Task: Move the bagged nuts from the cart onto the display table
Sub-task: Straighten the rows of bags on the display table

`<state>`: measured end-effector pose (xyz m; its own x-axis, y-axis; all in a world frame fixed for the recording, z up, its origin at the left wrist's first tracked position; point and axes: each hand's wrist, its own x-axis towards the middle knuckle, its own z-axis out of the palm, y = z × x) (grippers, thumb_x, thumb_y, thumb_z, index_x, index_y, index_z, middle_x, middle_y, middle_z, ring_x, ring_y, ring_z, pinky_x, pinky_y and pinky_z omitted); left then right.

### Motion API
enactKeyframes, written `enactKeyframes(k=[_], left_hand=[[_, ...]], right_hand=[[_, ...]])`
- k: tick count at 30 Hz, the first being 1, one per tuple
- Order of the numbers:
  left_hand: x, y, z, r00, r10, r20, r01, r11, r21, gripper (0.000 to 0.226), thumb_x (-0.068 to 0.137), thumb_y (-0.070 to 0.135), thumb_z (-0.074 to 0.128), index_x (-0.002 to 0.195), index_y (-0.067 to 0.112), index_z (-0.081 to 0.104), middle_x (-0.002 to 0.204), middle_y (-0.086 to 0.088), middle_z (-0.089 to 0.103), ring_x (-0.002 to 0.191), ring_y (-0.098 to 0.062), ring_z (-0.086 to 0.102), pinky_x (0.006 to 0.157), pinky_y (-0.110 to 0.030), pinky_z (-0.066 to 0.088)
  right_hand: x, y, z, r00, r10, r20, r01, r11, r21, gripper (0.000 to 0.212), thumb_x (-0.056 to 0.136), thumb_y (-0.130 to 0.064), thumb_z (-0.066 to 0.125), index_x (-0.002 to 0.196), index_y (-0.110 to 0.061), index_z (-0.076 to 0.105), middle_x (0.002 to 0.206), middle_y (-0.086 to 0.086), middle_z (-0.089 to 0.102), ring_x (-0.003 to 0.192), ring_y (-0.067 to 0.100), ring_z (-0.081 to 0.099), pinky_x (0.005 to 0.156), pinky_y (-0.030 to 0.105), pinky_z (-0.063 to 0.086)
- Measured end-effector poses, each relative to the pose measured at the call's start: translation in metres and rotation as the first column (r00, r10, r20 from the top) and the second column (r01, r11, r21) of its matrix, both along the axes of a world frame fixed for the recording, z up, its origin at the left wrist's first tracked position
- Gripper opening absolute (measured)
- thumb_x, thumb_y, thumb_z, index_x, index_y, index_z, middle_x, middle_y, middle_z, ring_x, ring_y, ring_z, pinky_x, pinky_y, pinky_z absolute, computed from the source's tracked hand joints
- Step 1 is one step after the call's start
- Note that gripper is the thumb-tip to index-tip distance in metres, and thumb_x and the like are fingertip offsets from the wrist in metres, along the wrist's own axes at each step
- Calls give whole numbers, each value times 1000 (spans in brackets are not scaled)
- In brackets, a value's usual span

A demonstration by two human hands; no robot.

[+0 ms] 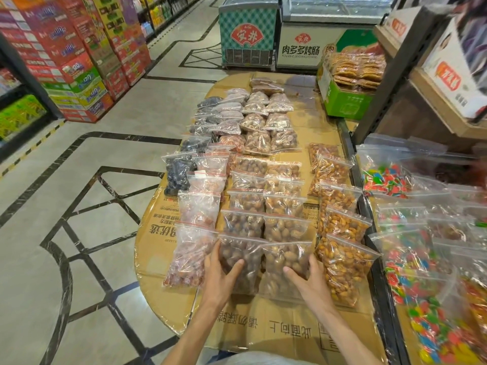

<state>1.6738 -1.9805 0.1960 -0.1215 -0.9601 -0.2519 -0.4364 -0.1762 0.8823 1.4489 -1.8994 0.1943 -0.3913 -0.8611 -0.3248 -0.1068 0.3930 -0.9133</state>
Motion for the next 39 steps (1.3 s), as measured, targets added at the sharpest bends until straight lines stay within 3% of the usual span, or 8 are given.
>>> enactKeyframes(k=[4,8,13,17,23,28,34,39], left_hand=[[4,-1,-7,997,-47,64,47,999,-5,94,96,40,72,166,30,11,152,-6,39,143,-21,39,118,-40,32],[-1,1,-8,993,-6,117,9,1000,-25,91,96,42,72,166,29,15,138,-6,45,123,-16,47,103,-31,39],[-4,8,-7,989,8,150,-6,1000,-18,90,97,46,69,166,30,15,130,-5,43,107,-18,51,96,-35,45],[-4,11,-7,988,-20,155,25,999,-25,92,98,46,66,166,30,5,128,-8,43,108,-21,53,99,-37,46],[-8,19,-5,982,36,183,-11,990,-138,97,98,47,66,167,31,0,168,-6,19,148,-13,24,122,-39,21],[-30,27,10,948,84,307,24,943,-333,85,101,44,62,166,31,10,169,-3,18,156,-23,19,127,-49,21],[-93,29,26,951,-77,301,210,874,-438,70,103,34,63,162,24,27,167,0,27,157,-19,22,127,-50,27],[-153,26,41,941,-229,247,321,832,-452,61,105,35,58,160,25,31,159,5,38,143,5,25,124,-29,26]], right_hand=[[-1,4,-3,997,19,-73,-14,998,66,93,91,-48,81,166,-27,29,165,-9,39,152,13,37,127,44,32],[1,2,-7,992,-14,-129,29,993,114,69,91,-44,81,151,-32,47,148,-7,57,140,17,52,118,42,43],[0,4,-24,991,-29,-128,45,992,121,85,78,-73,73,148,-35,46,147,-9,57,137,15,54,117,50,47],[3,4,-4,993,-3,-118,16,993,116,88,92,-55,75,162,-27,31,152,-13,45,141,10,43,120,37,36],[-8,11,1,998,26,-60,-17,989,150,109,92,-57,75,171,-26,6,175,-4,23,159,19,28,126,41,28],[-23,21,15,992,30,-125,-17,995,99,111,89,-56,78,169,-39,1,177,-5,15,160,23,27,127,54,31],[-59,29,41,979,-9,-206,12,1000,14,101,92,-53,75,168,-42,9,167,-5,37,145,13,45,117,45,43],[-106,22,50,973,-77,-217,79,997,1,92,94,-54,74,165,-42,17,153,-9,52,142,15,49,115,43,43]])
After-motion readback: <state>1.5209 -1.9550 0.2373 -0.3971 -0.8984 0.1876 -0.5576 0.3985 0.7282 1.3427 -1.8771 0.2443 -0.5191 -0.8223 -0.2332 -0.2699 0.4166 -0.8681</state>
